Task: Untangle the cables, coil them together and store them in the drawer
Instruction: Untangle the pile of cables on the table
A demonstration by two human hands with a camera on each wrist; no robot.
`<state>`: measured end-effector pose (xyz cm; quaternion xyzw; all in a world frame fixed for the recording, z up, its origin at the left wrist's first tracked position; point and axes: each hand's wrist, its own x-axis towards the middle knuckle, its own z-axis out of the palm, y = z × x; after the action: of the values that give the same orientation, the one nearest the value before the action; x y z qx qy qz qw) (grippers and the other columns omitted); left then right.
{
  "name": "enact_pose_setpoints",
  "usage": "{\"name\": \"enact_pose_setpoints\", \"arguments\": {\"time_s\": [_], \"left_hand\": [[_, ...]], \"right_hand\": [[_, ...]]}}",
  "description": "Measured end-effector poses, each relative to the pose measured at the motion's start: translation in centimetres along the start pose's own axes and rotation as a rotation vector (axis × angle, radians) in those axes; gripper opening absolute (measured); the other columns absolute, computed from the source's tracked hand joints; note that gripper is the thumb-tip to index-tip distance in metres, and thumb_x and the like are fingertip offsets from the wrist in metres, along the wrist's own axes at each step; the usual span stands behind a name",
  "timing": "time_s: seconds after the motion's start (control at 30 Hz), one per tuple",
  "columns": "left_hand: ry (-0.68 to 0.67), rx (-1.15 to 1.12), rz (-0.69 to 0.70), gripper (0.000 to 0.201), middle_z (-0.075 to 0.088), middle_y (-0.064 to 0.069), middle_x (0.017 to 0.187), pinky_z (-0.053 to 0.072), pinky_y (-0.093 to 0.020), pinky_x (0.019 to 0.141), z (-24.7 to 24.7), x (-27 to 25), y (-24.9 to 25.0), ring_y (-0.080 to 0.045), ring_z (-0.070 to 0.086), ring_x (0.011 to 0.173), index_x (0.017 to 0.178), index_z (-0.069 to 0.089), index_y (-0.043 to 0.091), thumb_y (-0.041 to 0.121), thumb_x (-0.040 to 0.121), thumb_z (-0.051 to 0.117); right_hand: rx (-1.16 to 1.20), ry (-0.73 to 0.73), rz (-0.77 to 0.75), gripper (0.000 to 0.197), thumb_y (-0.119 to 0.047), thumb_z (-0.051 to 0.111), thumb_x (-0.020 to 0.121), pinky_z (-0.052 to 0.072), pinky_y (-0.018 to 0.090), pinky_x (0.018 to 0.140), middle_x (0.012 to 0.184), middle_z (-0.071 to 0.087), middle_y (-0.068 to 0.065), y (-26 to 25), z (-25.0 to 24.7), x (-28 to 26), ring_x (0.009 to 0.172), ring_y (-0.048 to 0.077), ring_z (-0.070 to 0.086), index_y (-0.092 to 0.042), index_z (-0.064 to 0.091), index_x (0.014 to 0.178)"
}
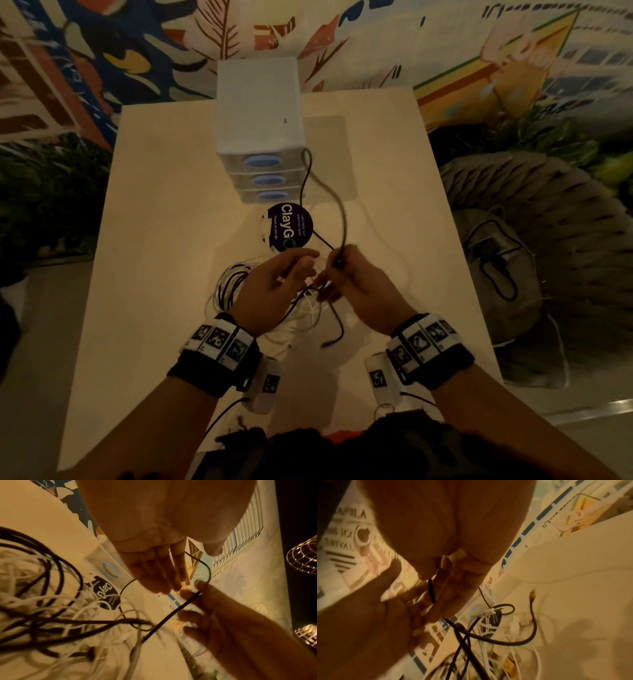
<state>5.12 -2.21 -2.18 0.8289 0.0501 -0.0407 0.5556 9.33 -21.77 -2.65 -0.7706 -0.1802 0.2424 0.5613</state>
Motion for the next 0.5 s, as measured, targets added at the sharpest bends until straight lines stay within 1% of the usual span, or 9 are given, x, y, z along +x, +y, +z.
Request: {"name": "enact_pose_setpoints", "arguments": {"time_s": [0.03, 0.07, 0.13, 0.17, 0.23, 0.3, 0.37, 0.43, 0.5], "left_hand": [[-0.044, 0.100, -0.025, 0.041, 0.071, 0.014, 0.103, 0.055, -0.021, 0.077, 0.0, 0.0, -0.9, -0.001, 0.068, 0.089, 0.122, 0.063, 0.036, 0.063, 0.097, 0.045], [-0.092, 0.205, -0.054, 0.041, 0.067, 0.014, 0.110, 0.055, -0.024, 0.079, 0.1, 0.1, -1.6, -0.001, 0.066, 0.091, 0.129, 0.057, 0.038, 0.061, 0.098, 0.046], [-0.187, 0.395, -0.097, 0.044, 0.063, 0.008, 0.116, 0.055, -0.032, 0.082, 0.3, 0.0, -3.1, -0.010, 0.067, 0.093, 0.138, 0.051, 0.034, 0.050, 0.098, 0.056], [-0.222, 0.470, -0.100, 0.042, 0.063, 0.006, 0.115, 0.055, -0.035, 0.084, 0.4, -0.1, -3.6, -0.015, 0.066, 0.094, 0.137, 0.053, 0.032, 0.044, 0.097, 0.059], [-0.239, 0.529, -0.090, 0.032, 0.067, 0.006, 0.110, 0.055, -0.037, 0.085, 0.5, -0.3, -4.1, -0.015, 0.064, 0.092, 0.129, 0.061, 0.032, 0.033, 0.096, 0.063], [-0.222, 0.559, -0.099, 0.029, 0.069, 0.007, 0.108, 0.055, -0.035, 0.085, 0.6, -0.3, -4.6, -0.015, 0.064, 0.091, 0.124, 0.065, 0.032, 0.027, 0.096, 0.062], [-0.202, 0.613, -0.120, 0.032, 0.070, 0.006, 0.111, 0.052, -0.030, 0.083, 0.4, -0.3, -5.0, -0.015, 0.065, 0.094, 0.127, 0.063, 0.033, 0.025, 0.096, 0.060], [-0.203, 0.645, -0.144, 0.038, 0.070, 0.007, 0.108, 0.046, -0.025, 0.077, 0.2, -0.2, -5.4, -0.014, 0.063, 0.090, 0.134, 0.056, 0.034, 0.027, 0.097, 0.060], [-0.227, 0.672, -0.150, 0.048, 0.068, 0.008, 0.104, 0.041, -0.024, 0.073, 0.0, -0.3, -5.5, -0.013, 0.060, 0.085, 0.143, 0.046, 0.034, 0.029, 0.097, 0.059]], "right_hand": [[0.094, 0.050, -0.014, 0.006, -0.016, 0.043, 0.109, 0.061, 0.040, 0.076, 0.092, 0.072, 0.007, -0.4, -0.5, 0.1, 0.077, 0.021, 0.073, -0.019, 0.048, 0.109], [0.171, 0.098, -0.040, 0.011, -0.015, 0.039, 0.109, 0.060, 0.043, 0.075, 0.089, 0.070, 0.011, -0.8, -1.0, 0.2, 0.074, 0.026, 0.071, -0.020, 0.049, 0.110], [0.247, 0.190, -0.081, 0.021, -0.011, 0.033, 0.110, 0.056, 0.041, 0.069, 0.079, 0.063, 0.012, -1.3, -2.2, 0.5, 0.066, 0.028, 0.061, -0.021, 0.051, 0.114], [0.263, 0.238, -0.089, 0.025, -0.009, 0.030, 0.110, 0.053, 0.039, 0.065, 0.075, 0.058, 0.011, -1.6, -2.9, 0.7, 0.063, 0.025, 0.056, -0.018, 0.052, 0.117], [0.296, 0.316, -0.083, 0.026, -0.008, 0.028, 0.111, 0.051, 0.036, 0.059, 0.072, 0.053, 0.011, -1.6, -4.1, 1.0, 0.057, 0.021, 0.049, -0.013, 0.051, 0.121], [0.344, 0.360, -0.065, 0.026, -0.010, 0.028, 0.111, 0.053, 0.039, 0.056, 0.073, 0.051, 0.010, -1.4, -5.2, 1.2, 0.055, 0.021, 0.047, -0.011, 0.050, 0.125], [0.423, 0.404, -0.034, 0.027, -0.012, 0.030, 0.110, 0.053, 0.039, 0.054, 0.072, 0.050, 0.010, -0.9, -5.9, 1.2, 0.053, 0.021, 0.044, -0.010, 0.050, 0.129], [0.516, 0.457, -0.008, 0.028, -0.015, 0.031, 0.110, 0.050, 0.035, 0.050, 0.069, 0.049, 0.007, -0.5, -6.4, 1.3, 0.051, 0.019, 0.040, -0.011, 0.051, 0.130], [0.558, 0.507, 0.000, 0.029, -0.016, 0.031, 0.110, 0.045, 0.030, 0.047, 0.065, 0.047, 0.003, 0.1, -6.8, 1.3, 0.051, 0.020, 0.034, -0.013, 0.052, 0.129]]}}
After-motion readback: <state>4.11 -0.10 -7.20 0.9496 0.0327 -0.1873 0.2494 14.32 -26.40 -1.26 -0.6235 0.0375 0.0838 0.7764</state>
